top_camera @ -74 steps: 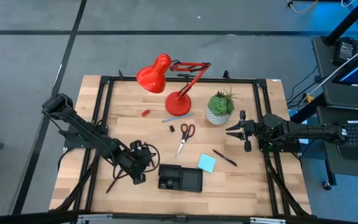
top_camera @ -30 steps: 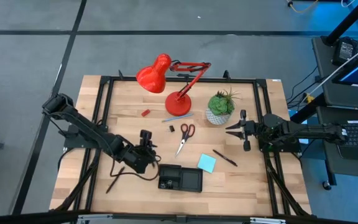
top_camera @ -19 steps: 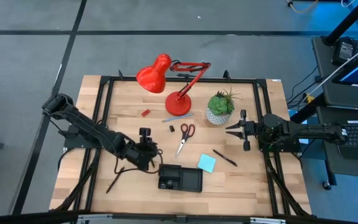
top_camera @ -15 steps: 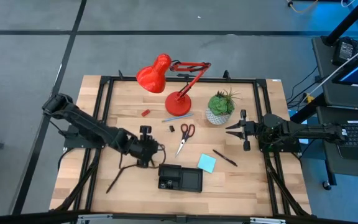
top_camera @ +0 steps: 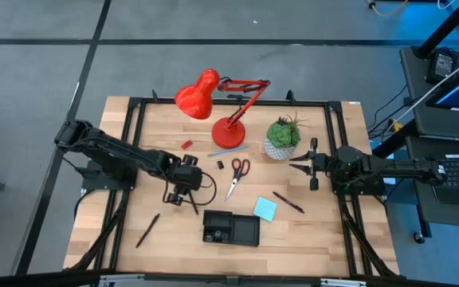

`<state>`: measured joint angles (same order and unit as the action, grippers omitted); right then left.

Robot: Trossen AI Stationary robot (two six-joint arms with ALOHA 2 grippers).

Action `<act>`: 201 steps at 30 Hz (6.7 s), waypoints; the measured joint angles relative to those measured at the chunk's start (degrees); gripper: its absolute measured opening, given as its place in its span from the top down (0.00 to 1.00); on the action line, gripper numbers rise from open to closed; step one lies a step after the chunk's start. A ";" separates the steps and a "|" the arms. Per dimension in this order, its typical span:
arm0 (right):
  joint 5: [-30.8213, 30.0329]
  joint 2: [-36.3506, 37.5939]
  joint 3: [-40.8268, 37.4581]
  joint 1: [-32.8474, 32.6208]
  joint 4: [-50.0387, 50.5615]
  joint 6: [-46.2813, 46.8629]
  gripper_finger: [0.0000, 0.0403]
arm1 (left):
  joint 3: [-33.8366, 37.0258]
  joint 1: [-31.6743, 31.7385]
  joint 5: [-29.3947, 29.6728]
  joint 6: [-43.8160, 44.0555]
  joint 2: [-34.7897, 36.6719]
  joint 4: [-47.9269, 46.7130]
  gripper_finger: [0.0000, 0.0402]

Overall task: Pick and place office supplies into organizer
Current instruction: Put the top left black pen into the black desk organizer

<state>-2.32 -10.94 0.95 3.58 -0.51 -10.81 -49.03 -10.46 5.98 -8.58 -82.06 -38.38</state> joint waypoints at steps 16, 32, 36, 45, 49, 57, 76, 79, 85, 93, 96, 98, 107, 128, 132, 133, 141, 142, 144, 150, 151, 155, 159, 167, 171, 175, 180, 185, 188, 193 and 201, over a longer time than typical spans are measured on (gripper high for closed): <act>-0.03 0.00 0.00 0.02 -0.04 0.31 0.81 | 3.73 0.28 -2.04 -8.13 -0.53 5.02 0.64; -0.13 0.01 0.00 0.02 -0.07 1.48 0.81 | 3.73 2.35 -4.55 -11.64 -7.62 4.89 0.64; -0.11 0.01 0.00 0.02 -0.10 1.44 0.81 | 3.73 2.85 -4.70 -11.67 -8.88 4.47 0.64; -0.11 0.02 0.00 0.02 -0.09 1.29 0.81 | 3.49 3.93 -7.42 -10.55 -10.40 4.06 0.64; -0.11 0.01 0.00 0.00 -0.09 1.15 0.81 | 3.55 3.33 -7.06 -10.35 -10.45 4.04 0.64; -0.09 0.01 0.00 0.02 -0.08 0.00 0.81 | 3.60 1.98 -6.37 -6.58 -10.51 4.04 0.64; -0.09 0.01 0.00 0.02 -0.08 -0.01 0.81 | 3.71 1.45 -5.12 -0.56 -10.56 3.95 0.80; -0.09 0.02 0.00 0.00 -0.08 -0.04 0.81 | 3.71 1.45 -4.99 -0.10 -10.58 3.97 0.79; -0.09 0.00 0.00 0.02 -0.09 -0.21 0.81 | 3.71 1.45 -4.66 0.53 -10.58 4.22 0.82; -0.09 0.00 0.00 0.02 -0.08 -0.25 0.81 | 3.75 1.47 -4.32 0.50 -10.58 4.70 0.88; -0.09 0.02 0.00 0.00 -0.09 -0.42 0.81 | 3.75 1.47 -4.20 0.50 -10.58 4.74 0.89; -0.09 0.02 0.00 0.02 -0.09 -0.42 0.81 | 3.75 1.47 -4.16 0.48 -10.56 4.71 0.89; -0.09 0.00 0.00 0.02 -0.07 -0.46 0.81 | 2.07 1.43 -3.52 0.35 -10.78 2.48 0.89; -0.07 0.00 0.00 0.02 -0.09 -1.70 0.81 | -7.55 -3.97 7.93 -2.31 -0.31 -0.57 0.88; -0.07 0.01 0.00 0.02 -0.07 -1.70 0.81 | -9.08 -7.00 13.37 -7.19 0.68 1.41 0.88; -0.07 0.01 0.00 0.00 -0.08 -1.70 0.81 | -9.15 -7.71 14.84 -8.89 0.68 2.17 0.88; -0.07 0.00 0.00 0.01 -0.07 -1.70 0.81 | -9.17 -12.62 31.01 -26.34 0.68 6.95 0.88; -0.07 0.01 0.00 0.00 -0.08 -1.70 0.81 | -9.19 -13.29 32.90 -29.05 0.68 7.86 0.88; -0.07 0.00 0.00 0.02 -0.07 -1.70 0.81 | -9.21 -14.57 35.75 -35.29 0.67 9.55 0.88; -0.07 0.00 0.00 0.00 -0.07 -1.70 0.81 | -9.24 -18.35 44.95 -52.63 -0.91 14.64 0.88; -0.07 0.00 0.00 0.01 -0.08 -1.70 0.81 | -9.25 -18.89 46.36 -55.13 -1.37 14.94 0.88; -0.07 0.00 0.00 0.01 -0.08 -1.70 0.81 | -9.25 -20.66 51.38 -63.07 -3.62 17.01 0.88; -0.07 0.01 0.00 0.00 -0.08 -1.70 0.81 | -9.27 -21.62 54.64 -69.99 -6.23 19.80 0.88; -0.09 0.00 0.00 0.02 -0.07 -1.58 0.81 | -9.26 -22.83 56.08 -78.34 -9.57 26.60 0.88; -0.08 0.00 0.00 0.01 -0.07 -1.46 0.81 | -9.28 -23.54 56.20 -80.00 -10.28 27.13 0.88; -0.07 0.00 0.00 0.02 -0.07 -1.46 0.81 | -9.28 -23.96 56.32 -81.31 -11.08 27.29 0.88; -0.08 0.01 0.00 0.00 -0.08 -1.46 0.81 | -9.28 -24.38 56.34 -86.26 -12.90 28.24 0.88; -0.09 0.00 0.00 0.02 -0.07 -1.49 0.81 | -9.28 -24.37 56.51 -91.05 -15.87 29.38 0.87; -0.08 0.00 0.00 0.02 -0.08 -1.49 0.81 | -9.28 -24.36 57.72 -93.66 -17.96 31.17 0.87; -0.07 0.01 0.00 0.01 -0.07 -1.49 0.81 | -9.45 -24.49 59.35 -93.89 -20.67 31.72 0.88; -0.08 0.02 0.00 0.00 -0.09 -1.45 0.81 | -9.08 -25.96 59.95 -94.58 -21.27 36.95 0.91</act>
<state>-2.41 -10.92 0.95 3.57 -0.60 -12.26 -58.11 -36.42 65.93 -103.15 -103.33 -1.44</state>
